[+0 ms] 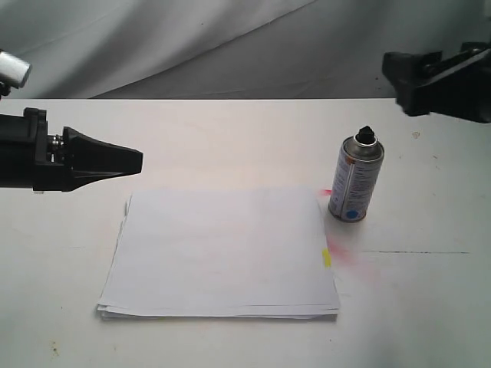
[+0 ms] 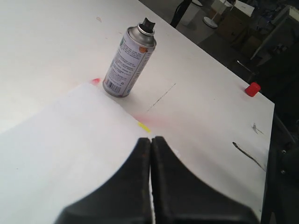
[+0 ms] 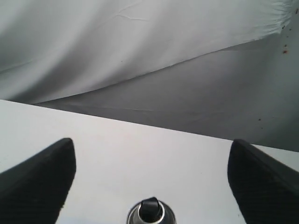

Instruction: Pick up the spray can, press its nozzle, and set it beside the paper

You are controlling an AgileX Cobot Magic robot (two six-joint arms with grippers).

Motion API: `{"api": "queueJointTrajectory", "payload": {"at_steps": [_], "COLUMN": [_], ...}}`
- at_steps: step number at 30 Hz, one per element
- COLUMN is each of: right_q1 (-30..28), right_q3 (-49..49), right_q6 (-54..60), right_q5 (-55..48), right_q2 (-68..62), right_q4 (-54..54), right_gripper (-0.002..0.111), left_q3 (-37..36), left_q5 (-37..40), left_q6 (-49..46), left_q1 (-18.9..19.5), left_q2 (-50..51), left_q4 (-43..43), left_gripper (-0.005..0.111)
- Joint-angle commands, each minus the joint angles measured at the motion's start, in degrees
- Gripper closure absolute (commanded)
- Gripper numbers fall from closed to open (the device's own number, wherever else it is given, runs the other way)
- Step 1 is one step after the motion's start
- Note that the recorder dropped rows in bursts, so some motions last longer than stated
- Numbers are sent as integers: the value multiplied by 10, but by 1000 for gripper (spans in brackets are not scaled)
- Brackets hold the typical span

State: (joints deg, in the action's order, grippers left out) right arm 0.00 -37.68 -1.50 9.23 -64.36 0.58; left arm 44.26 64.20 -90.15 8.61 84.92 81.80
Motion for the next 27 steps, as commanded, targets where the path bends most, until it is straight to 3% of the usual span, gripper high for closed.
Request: {"api": "queueJointTrajectory", "payload": {"at_steps": [1,6,11,12,15,19,22,27], "right_q1": [0,0,0,0,0,0,0,-20], "right_q3": [-1,-1,-1,-1,-1,-1,1,134], "right_q6": [2,-22,-24,-26,-26,-26,-26,-26], "right_q5": [-165,-293,-345,-354,-377,-295,-291,-175], "right_q2": [132,229,270,274,279,279,279,375], "right_q4": [-1,-12,-12,-15,-10,17,72,98], "right_gripper": [39,67,105,108,108,108,108,108], "left_q3": [-2,-2,-2,-2,-2,-2,-2,-2], "left_q5": [5,5,5,5,5,5,5,4], "left_q6": [-3,-3,-4,-4,-4,-4,-2,-2], "left_q1": [1,1,1,1,1,1,1,1], "left_q2": [-5,-5,-5,-5,-5,-5,-5,-5], "left_q4": [2,2,2,2,2,2,2,2], "left_gripper": [107,107,107,107,107,107,107,107]}}
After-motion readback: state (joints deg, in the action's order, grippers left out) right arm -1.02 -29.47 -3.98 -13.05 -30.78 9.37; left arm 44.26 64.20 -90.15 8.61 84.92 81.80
